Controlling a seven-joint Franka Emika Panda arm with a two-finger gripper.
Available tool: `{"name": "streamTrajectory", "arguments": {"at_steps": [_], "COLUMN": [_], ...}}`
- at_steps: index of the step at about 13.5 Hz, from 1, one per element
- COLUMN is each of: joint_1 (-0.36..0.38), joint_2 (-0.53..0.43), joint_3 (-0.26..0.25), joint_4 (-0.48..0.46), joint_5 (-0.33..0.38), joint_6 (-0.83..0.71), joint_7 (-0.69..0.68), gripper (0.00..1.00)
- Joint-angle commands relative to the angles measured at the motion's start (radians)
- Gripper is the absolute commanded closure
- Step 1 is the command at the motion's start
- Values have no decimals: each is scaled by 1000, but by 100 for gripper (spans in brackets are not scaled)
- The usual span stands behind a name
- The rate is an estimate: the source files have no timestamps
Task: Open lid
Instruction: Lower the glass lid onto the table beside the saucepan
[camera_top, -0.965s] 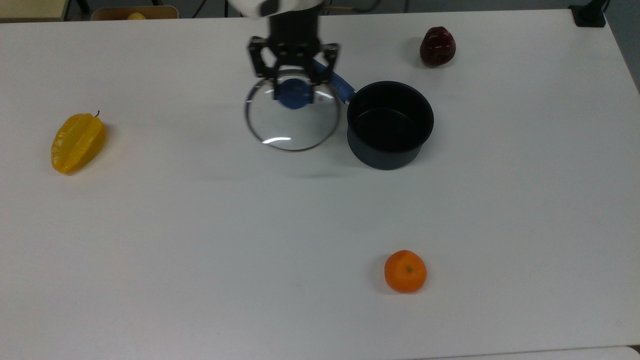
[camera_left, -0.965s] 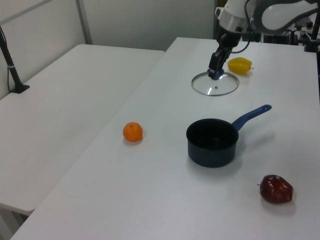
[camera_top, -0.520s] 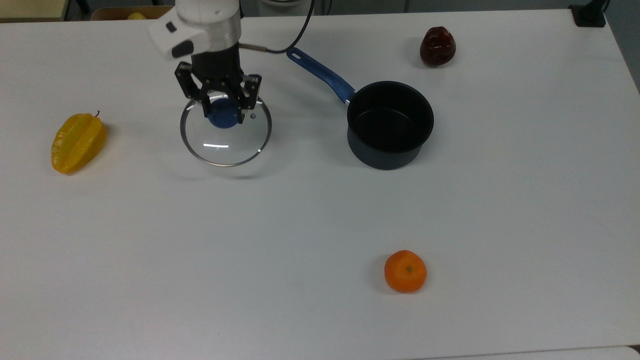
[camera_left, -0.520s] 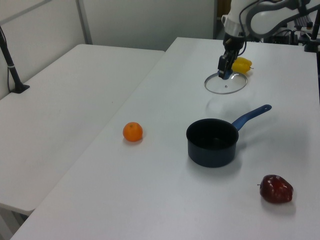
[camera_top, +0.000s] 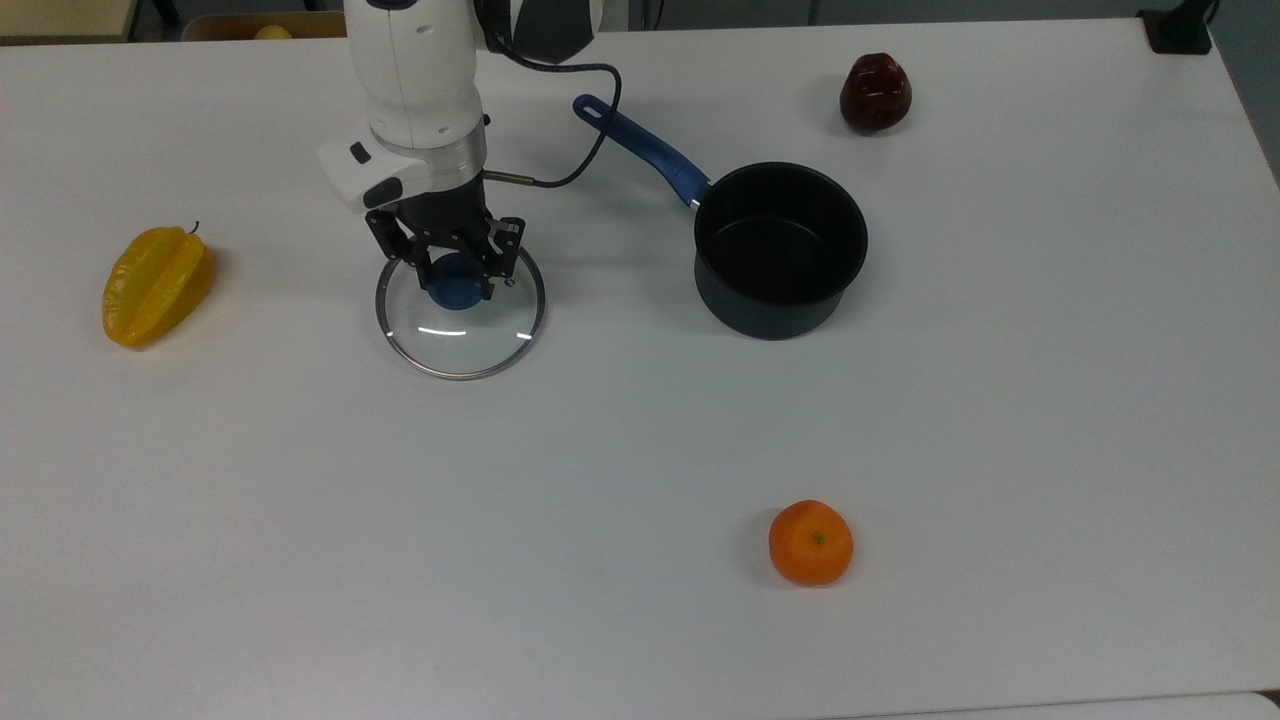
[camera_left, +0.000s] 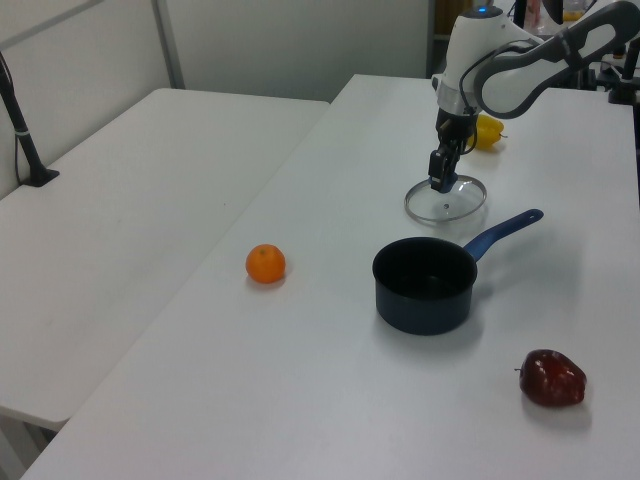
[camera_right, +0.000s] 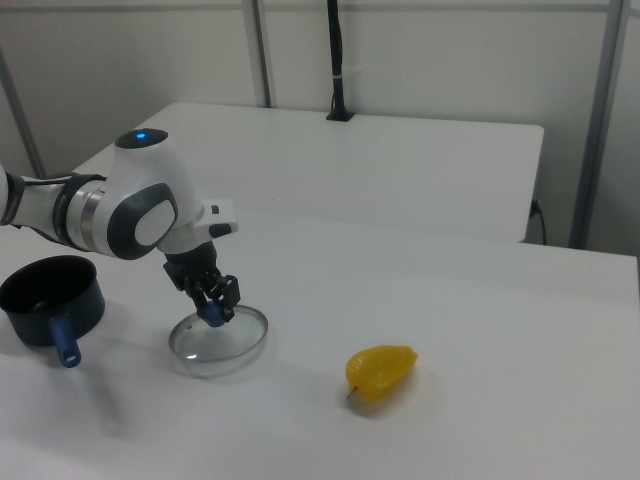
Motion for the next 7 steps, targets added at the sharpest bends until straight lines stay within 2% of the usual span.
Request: {"name": "streamTrajectory", "arguments": {"at_steps": [1,7], "joint_1": [-8,-15], "joint_2": [-8,0], "joint_3": [3,1], "joint_4": [-12,-12], "joint_5": [-1,-1], "joint_6": [-6,-69], "joint_7": [-20,-19], "gripper": [62,48]}}
